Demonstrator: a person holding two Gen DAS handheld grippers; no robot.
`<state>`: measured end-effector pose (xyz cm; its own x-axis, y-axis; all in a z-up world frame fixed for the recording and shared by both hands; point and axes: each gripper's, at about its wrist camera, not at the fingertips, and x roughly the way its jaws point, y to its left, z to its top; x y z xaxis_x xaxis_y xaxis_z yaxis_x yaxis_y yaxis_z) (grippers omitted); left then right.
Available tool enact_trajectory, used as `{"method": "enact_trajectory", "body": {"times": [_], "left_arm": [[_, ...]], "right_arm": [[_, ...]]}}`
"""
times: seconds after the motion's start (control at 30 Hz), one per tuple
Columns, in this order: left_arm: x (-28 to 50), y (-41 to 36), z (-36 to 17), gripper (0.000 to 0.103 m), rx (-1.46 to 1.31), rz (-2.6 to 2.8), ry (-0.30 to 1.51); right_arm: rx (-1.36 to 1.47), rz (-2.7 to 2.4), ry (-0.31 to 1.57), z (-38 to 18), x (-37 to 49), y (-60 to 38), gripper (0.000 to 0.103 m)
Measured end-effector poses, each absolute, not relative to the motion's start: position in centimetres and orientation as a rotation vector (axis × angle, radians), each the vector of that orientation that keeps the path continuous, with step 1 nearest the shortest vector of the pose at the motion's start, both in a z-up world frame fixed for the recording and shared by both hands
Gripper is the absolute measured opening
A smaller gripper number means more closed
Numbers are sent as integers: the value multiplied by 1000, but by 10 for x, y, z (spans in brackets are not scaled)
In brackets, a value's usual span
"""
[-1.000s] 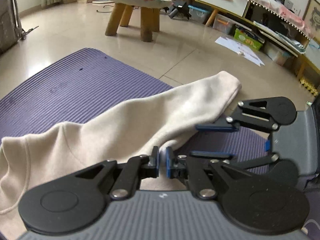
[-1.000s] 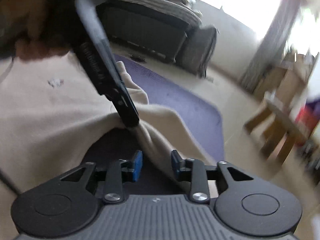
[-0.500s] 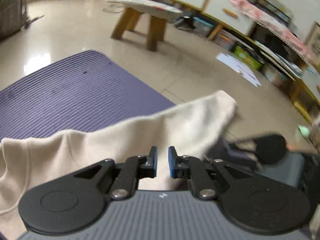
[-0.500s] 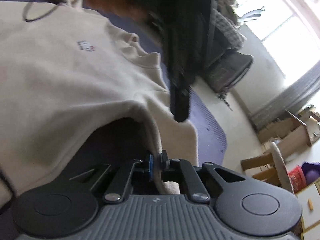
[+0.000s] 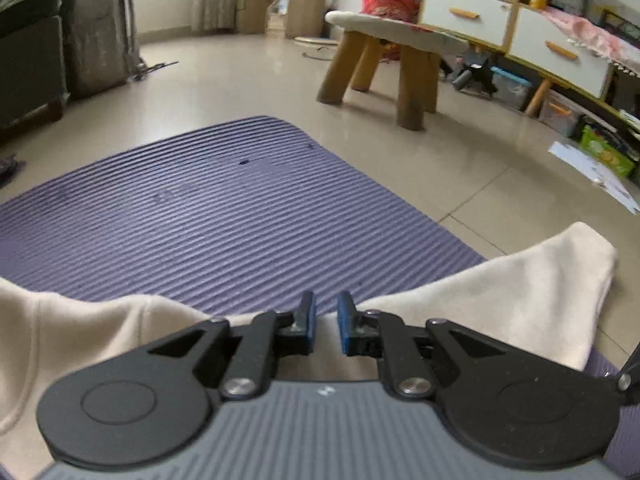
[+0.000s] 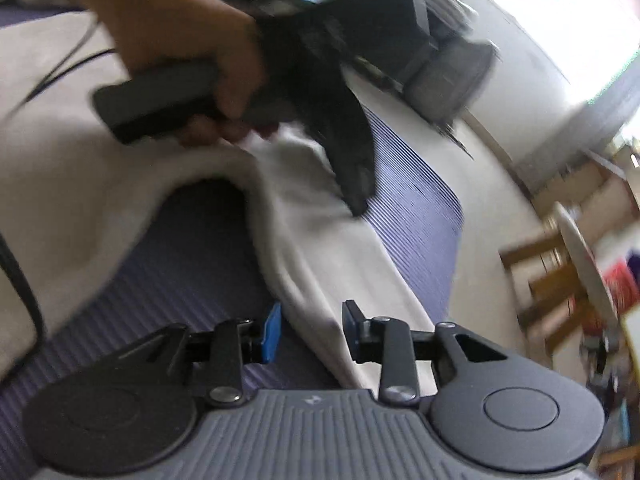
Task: Fold clothes
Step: 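Open both grippers and release the folded side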
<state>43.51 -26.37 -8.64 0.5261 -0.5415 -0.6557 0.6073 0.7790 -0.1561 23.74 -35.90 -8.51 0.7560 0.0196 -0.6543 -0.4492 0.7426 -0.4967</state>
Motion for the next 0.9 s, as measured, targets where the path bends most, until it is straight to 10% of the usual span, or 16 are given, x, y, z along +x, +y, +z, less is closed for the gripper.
{"method": "enact_trajectory", "body": {"times": [0.13, 0.57, 0.7, 0.8, 0.9], "left_arm": [[414, -234, -61, 48, 36, -696, 754], [342, -211, -88, 28, -4, -771, 810], [340, -224, -80, 54, 6, -753, 826], [332, -215, -55, 96, 22, -752, 878], [324, -195, -42, 102, 39, -710, 937]], "right_arm": [[-678, 240, 680, -90, 234, -373, 32], [-677, 23, 795, -91, 270, -398, 33], [-692, 22, 802, -77, 262, -383, 34], [-691, 39, 797, -67, 262, -377, 46], [-716, 65, 783, -55, 256, -362, 71]]}}
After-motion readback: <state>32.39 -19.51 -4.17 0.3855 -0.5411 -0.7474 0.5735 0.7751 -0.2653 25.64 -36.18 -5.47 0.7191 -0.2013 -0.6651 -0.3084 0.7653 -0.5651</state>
